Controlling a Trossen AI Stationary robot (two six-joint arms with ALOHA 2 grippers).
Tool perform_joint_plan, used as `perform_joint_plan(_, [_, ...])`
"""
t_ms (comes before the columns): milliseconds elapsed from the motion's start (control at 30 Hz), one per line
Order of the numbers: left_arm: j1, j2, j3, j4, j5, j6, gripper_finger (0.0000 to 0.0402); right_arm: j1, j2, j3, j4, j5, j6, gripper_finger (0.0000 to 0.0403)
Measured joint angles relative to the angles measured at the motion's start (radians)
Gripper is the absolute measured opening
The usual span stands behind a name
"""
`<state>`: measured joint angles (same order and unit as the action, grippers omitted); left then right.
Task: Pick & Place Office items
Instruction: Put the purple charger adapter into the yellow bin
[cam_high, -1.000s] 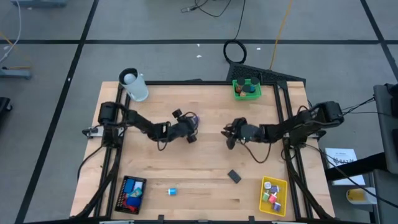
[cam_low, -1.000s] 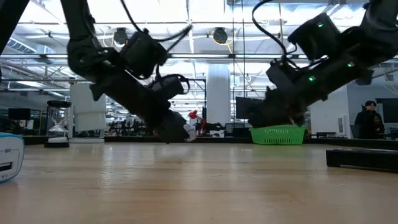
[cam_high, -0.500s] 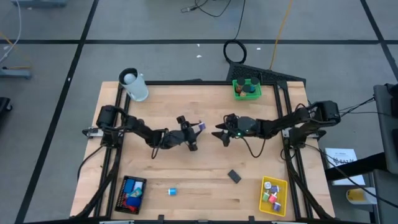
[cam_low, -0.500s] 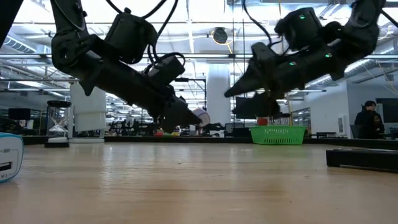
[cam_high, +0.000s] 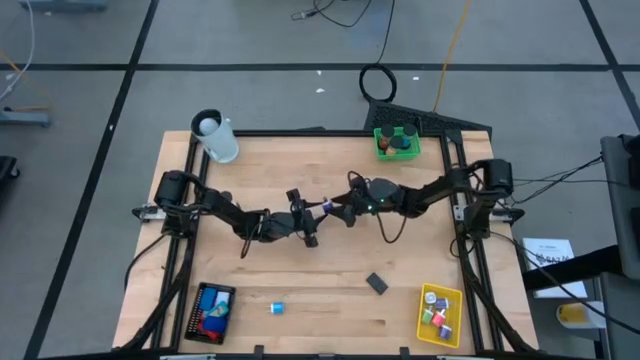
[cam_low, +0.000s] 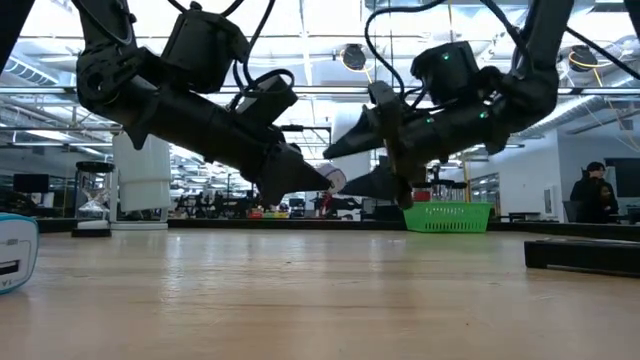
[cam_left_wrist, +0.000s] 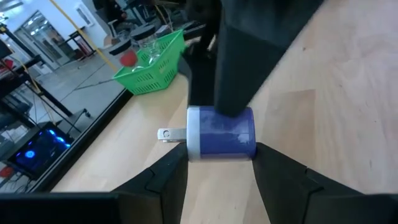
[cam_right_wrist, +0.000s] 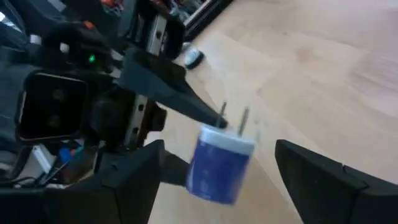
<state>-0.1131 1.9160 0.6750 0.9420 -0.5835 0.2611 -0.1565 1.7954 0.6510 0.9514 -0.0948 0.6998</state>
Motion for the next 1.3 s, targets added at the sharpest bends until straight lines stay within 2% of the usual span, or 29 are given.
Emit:
perform_joint_plan(200, [0.001,0.000,0.000,0.002,0.000,-0.001,0.0174,-0.001,0.073,0.043,0.024,-0.012,0.018,0.0260])
perform_joint_plan(567, [0.001,0.000,0.000,-0.001,-0.008,0.000,0.0175,0.001,0.111,0.067,0.057,-0.006,0.029,0.0131])
perform_joint_plan(900, [-0.007,-0.004,0.000,-0.011,0.008,-0.062,0.0185,0.001,0.111,0.066,0.045,-0.011,-0.031,0.0145])
perform_joint_plan(1033, [-0.030,-0.065,0.000,-0.128,-0.049,-0.075,0.0216,0.001,0.111,0.067,0.046,-0.011,-0.102,0.0128])
perform_joint_plan(1200, [-0.028,-0.153,0.000,-0.266,-0.076,-0.184,0.0248,-0.001,0.111,0.067,0.040,-0.015,-0.148,0.0132])
perform_joint_plan(1300, [-0.015,-0.184,0.000,-0.358,-0.077,-0.194,0.0258,0.002,0.111,0.067,0.039,-0.041,-0.148,0.0135])
